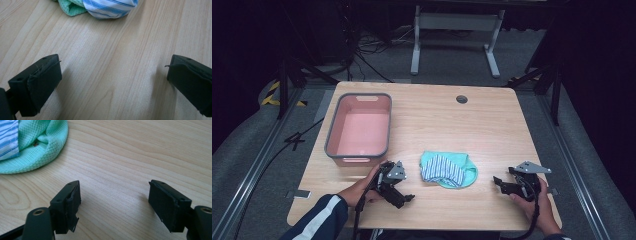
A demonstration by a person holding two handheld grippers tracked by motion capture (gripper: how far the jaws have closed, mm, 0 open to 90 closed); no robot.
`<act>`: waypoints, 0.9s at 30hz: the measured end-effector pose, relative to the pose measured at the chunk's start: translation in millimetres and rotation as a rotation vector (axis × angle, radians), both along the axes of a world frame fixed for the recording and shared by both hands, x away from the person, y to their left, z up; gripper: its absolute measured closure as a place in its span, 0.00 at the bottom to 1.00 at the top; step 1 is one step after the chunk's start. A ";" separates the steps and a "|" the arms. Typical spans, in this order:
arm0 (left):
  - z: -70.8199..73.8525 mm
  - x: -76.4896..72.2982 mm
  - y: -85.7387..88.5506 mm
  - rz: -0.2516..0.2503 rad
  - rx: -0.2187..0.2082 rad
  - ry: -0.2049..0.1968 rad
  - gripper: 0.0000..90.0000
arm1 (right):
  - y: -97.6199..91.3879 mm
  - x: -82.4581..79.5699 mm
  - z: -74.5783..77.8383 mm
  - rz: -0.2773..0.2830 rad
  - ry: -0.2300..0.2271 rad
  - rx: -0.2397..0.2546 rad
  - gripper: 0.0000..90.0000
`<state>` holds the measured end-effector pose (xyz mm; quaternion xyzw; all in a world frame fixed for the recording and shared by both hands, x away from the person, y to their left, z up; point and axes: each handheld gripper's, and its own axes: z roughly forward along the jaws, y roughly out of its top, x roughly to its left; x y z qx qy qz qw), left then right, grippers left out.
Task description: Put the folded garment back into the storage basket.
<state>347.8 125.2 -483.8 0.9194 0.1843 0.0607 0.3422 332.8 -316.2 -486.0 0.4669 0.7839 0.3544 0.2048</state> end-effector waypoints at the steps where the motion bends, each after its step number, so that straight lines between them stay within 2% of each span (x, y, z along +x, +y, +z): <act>1: 0.0 0.0 0.0 0.000 0.000 0.000 0.00 | -0.1 0.1 -0.1 0.001 0.000 0.000 0.29; 16: -0.1 -0.4 -0.8 0.001 -0.005 -0.004 0.00 | -0.6 0.2 -0.2 0.000 0.004 -0.007 0.26; 17: 1.7 0.4 -3.3 -0.009 0.016 0.002 0.00 | -0.6 0.0 -0.1 -0.002 0.004 -0.002 0.26; 20: 3.7 1.0 -9.7 -0.028 0.038 0.008 0.00 | 0.0 -0.4 1.1 -0.004 0.011 -0.010 0.30; 21: 5.3 0.8 -12.2 -0.025 0.038 0.008 0.02 | 1.3 -0.7 2.0 0.002 0.012 -0.009 0.34; 22: 7.6 0.8 -14.0 -0.022 0.028 0.015 0.09 | 4.0 -1.2 3.4 0.014 0.014 -0.011 0.35; 23: 10.5 1.3 -15.7 -0.032 0.016 0.015 0.24 | 7.9 -1.8 5.1 0.032 0.008 -0.016 0.37; 24: 12.7 2.0 -17.1 -0.029 0.017 0.006 0.29 | 13.8 -2.4 8.4 0.049 -0.001 -0.016 0.39; 25: 12.7 2.0 -17.1 -0.029 0.017 0.006 0.25 | 13.8 -2.4 8.4 0.049 -0.001 -0.016 0.39; 26: 17.1 3.4 -20.8 0.007 0.005 -0.010 0.21 | 26.0 -2.4 14.8 0.084 -0.014 0.001 0.41; 27: 19.9 4.3 -21.3 0.006 0.000 -0.015 0.24 | 32.5 -1.6 17.8 0.103 -0.020 0.000 0.41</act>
